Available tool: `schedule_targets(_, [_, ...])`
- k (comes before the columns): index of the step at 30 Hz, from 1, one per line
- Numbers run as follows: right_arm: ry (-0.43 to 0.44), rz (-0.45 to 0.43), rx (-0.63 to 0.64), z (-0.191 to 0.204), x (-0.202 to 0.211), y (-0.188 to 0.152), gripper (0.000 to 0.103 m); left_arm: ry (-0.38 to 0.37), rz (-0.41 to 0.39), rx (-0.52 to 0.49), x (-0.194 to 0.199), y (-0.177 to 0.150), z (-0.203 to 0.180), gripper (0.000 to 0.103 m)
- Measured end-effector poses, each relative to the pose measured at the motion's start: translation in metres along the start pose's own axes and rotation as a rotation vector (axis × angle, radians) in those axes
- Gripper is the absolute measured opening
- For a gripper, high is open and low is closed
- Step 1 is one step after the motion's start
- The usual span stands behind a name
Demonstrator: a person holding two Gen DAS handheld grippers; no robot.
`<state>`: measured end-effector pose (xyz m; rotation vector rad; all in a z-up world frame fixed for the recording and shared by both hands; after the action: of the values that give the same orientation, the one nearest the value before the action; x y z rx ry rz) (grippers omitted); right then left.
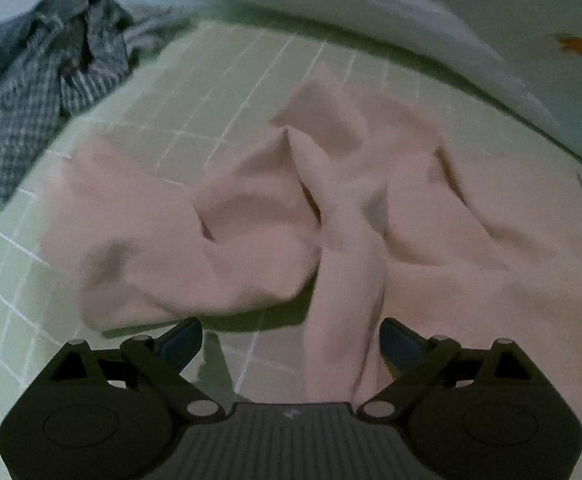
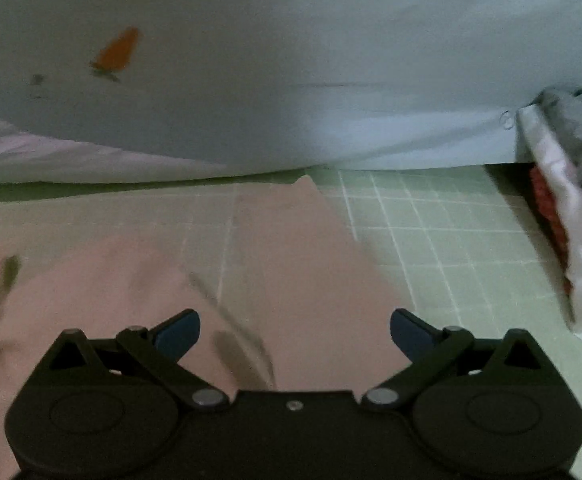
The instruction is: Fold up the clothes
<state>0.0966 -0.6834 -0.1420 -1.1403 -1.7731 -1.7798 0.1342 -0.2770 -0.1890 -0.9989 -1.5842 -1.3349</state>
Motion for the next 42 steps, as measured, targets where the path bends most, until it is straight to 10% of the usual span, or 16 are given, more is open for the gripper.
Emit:
schedule_targets(8, [0.022, 0.068, -0.001, 0.003, -0.048, 0.009, 0.055, 0.05, 0.005, -0.041, -0.012, -0.003, -0.008, 0.101])
schedule_targets(12, [0.012, 0.037, -0.021, -0.01, -0.039, 0.002, 0.005, 0.048, 0.012, -0.031, -0.012, 0.0, -0.007, 0.101])
schedule_targets(21, [-0.191, -0.111, -0.315, -0.109, 0.066, -0.044, 0.004, -0.005, -0.074, 0.002, 0.02, 0.0, -0.01, 0.101])
schedule_targets(26, [-0.246, -0.003, -0.509, -0.157, 0.092, -0.122, 0.007, -0.043, -0.116, 0.047, 0.037, 0.0, -0.011, 0.101])
schedule_targets(34, [-0.229, 0.023, -0.676, -0.175, 0.094, -0.166, 0.073, -0.053, -0.176, 0.04, 0.067, -0.006, -0.008, 0.101])
schedule_targets(42, [-0.211, 0.013, -0.65, -0.179, 0.075, -0.149, 0.078, -0.039, -0.177, 0.005, 0.075, -0.018, -0.014, 0.101])
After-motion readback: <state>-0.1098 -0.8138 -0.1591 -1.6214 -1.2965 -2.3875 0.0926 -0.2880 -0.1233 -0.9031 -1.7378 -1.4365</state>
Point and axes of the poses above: each gripper's, at about its wrist camera, not at the fingertips, and x roughly against the way its jaws point, z to its left, y to its top, the point moved 7 cm from there along -x, roughly the way its jaws point, and after that the axes turned 8 degrees about x, right-handed, at the moved point
